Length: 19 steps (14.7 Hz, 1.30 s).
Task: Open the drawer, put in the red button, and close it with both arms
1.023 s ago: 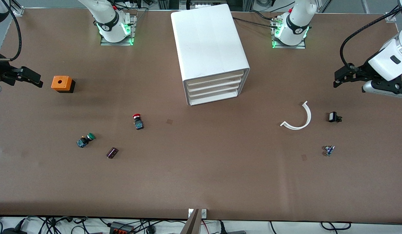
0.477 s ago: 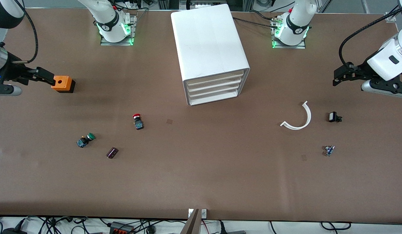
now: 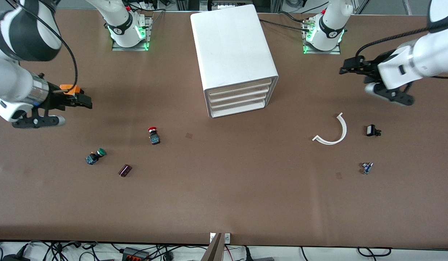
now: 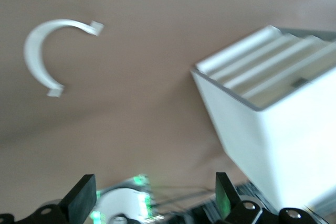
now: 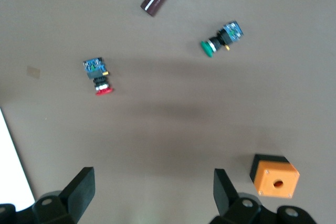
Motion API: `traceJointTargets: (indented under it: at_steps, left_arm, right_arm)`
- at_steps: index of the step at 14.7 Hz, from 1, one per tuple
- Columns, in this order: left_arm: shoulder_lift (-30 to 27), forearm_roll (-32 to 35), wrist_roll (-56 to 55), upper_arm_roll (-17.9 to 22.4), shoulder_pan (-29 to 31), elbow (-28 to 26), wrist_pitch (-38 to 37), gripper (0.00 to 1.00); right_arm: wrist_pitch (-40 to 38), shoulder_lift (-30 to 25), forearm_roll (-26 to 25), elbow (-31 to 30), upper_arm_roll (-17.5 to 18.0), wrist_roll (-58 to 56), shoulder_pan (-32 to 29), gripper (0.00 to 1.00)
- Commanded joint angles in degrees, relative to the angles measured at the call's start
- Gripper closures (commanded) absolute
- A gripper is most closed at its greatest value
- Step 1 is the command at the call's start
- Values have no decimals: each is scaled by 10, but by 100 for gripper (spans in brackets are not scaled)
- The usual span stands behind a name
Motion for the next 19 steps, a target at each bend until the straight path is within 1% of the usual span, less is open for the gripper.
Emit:
traceJointTargets:
  at_steps: [1,3,5,7,8,10,11,13,14,15,18,19]
  left_arm:
    - [75,-102,8,1,-1,14,-11,0]
    - [111,-173,34,1,0,-3,6,0]
    - [147,-222,116,0,-1,-23,50,0]
    - [177,-297,190,-1,-1,-54,101,0]
    - [184,-331,244,-1,0,-81,129,0]
    - [194,-421,369,-1,0,-153,174,0]
    - [194,-452,411,-3,-3,-183,198,0]
    - [194,-480,475,-23,-11,-220,247,0]
    - [195,-503,496,-41,-11,-239,267,0]
    - [196,-519,507,-53,-11,-250,271,0]
    - [200,-521,512,-57,-32,-253,273,0]
    - [208,-520,532,-57,-34,-253,276,1]
  right_arm:
    - [37,70,13,32,-2,3,24,0]
    - [80,112,13,32,-2,6,50,0]
    - [119,154,14,32,-2,13,77,0]
    - [165,192,18,32,-2,14,92,0]
    - [181,210,26,32,-1,14,95,0]
    - [200,238,51,32,-1,13,104,0]
    - [206,247,51,32,-2,12,111,0]
    - [218,269,45,32,-2,12,131,0]
    - [219,277,47,32,-2,13,132,0]
    - [219,284,50,31,-2,13,132,0]
    - [214,291,50,23,-2,12,144,0]
    - [214,291,47,20,-2,11,149,0]
